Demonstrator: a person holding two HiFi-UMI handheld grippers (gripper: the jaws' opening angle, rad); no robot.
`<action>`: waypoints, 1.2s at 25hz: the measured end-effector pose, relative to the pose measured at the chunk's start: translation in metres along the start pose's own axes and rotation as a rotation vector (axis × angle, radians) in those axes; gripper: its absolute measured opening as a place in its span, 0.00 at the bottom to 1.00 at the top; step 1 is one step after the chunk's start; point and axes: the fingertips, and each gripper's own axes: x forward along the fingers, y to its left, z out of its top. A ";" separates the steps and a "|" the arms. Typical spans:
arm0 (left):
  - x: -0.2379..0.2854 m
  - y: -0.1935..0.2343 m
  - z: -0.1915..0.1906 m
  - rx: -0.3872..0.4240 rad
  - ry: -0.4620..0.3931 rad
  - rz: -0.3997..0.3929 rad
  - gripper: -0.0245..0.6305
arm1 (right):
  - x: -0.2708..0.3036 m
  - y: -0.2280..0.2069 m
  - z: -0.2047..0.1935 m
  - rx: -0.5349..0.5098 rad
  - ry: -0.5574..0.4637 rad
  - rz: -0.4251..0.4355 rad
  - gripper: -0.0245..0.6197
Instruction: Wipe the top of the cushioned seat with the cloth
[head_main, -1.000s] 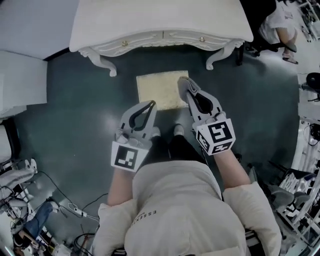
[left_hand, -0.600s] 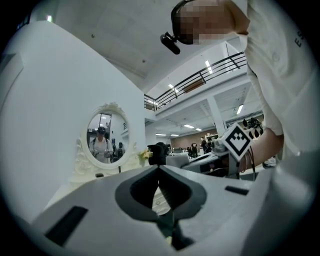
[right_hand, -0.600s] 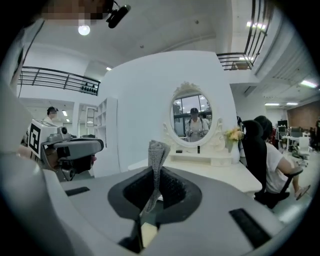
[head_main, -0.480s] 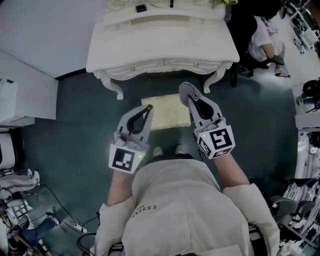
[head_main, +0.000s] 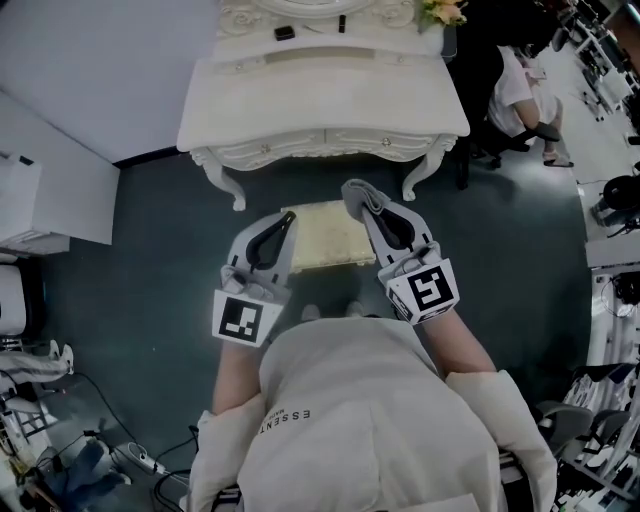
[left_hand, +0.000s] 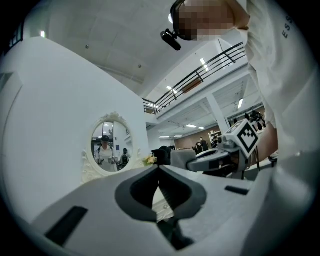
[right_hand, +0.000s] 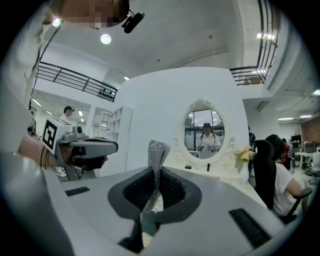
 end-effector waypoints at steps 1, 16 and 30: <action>-0.001 -0.001 0.000 0.000 0.004 0.001 0.04 | -0.001 0.001 -0.002 -0.004 0.003 0.002 0.08; -0.005 -0.019 -0.004 0.024 0.023 -0.004 0.04 | -0.020 0.001 -0.004 0.006 -0.010 -0.017 0.08; 0.000 -0.017 -0.007 0.011 0.024 0.011 0.04 | -0.018 -0.003 -0.009 0.033 0.006 0.018 0.08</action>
